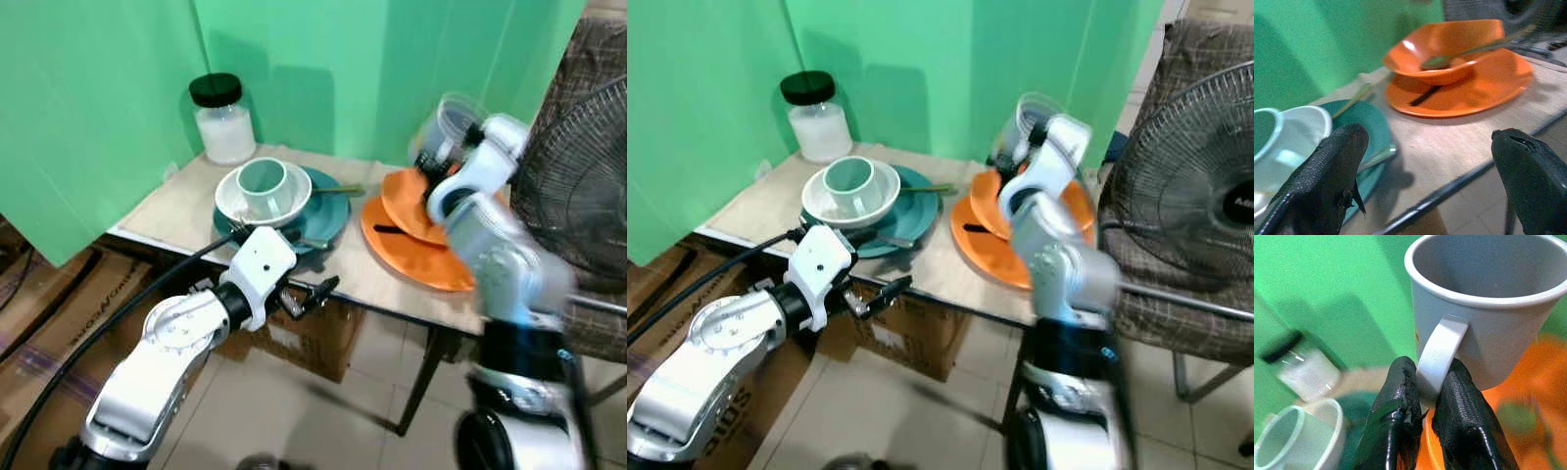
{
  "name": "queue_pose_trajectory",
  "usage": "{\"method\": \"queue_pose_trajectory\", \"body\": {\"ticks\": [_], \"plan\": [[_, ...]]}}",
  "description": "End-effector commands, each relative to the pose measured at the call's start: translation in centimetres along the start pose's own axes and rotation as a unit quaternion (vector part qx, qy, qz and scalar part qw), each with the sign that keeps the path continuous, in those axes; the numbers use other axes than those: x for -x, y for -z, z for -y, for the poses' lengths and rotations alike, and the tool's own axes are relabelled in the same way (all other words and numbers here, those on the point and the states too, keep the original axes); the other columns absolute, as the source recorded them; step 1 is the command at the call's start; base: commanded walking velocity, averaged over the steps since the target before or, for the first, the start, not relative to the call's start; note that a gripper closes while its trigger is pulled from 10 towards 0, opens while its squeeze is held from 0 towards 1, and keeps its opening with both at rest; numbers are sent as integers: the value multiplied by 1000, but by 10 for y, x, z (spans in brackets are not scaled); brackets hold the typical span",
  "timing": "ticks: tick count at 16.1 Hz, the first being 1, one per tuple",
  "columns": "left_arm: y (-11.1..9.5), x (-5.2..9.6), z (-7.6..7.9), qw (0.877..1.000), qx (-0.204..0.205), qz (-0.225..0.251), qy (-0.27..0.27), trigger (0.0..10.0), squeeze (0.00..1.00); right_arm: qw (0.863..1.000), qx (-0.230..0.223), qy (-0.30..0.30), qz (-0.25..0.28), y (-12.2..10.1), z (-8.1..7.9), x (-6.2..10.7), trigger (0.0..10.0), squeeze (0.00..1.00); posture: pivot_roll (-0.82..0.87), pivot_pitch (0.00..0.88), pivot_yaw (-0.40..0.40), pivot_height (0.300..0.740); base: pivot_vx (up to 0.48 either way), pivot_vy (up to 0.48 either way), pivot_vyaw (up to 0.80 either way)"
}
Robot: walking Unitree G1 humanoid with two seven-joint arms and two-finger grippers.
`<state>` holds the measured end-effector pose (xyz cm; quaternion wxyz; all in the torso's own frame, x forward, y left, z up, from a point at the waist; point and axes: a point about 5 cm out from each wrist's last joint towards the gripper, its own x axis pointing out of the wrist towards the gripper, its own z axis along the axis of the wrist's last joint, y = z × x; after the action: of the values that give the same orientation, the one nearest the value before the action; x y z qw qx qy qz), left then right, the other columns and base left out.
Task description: Setting the table
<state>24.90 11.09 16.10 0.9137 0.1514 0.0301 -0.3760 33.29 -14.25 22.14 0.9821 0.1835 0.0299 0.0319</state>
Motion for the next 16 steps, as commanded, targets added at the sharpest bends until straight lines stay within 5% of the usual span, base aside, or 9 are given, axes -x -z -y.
{"method": "queue_pose_trajectory", "body": {"ticks": [1, 2, 4, 5, 10, 16], "plan": [[-2, 1, -9, 1000, -10, 3, -24, 10000, 0, 999, 9, -27, 24, -7, -7, 4, 745, 0, 102, 0, 87, 740, 0, 0, 0], [-2, -1, -11, 999, -9, 6, -45, 10000, 0, 998, 31, -35, 38, -12, -3, 14, 471, 0, 92, 0, 81, 740, 0, 0, 0], [-4, -3, -15, 995, -13, 20, -92, 10000, 0, 990, 106, -68, 69, -19, 1, 35, 3255, 0, 93, 0, 67, 740, 0, 0, 0], [-6, -3, -17, 992, -9, 31, -122, 10000, 0, 985, 140, -73, 74, -18, 5, 46, 9882, 0, 89, 0, 65, 740, 0, 0, 0], [-12, -4, -13, 983, 20, 56, -176, 10000, 0, 975, 211, -15, 64, 0, 31, 84, 10000, 0, 71, 0, 56, 740, 0, 0, 0], [-21, -16, -32, 966, 28, 74, -246, 10000, 0, 975, 206, 50, 63, 9, 35, 91, 10000, 0, 73, 0, 70, 740, 0, 0, -761]]}}
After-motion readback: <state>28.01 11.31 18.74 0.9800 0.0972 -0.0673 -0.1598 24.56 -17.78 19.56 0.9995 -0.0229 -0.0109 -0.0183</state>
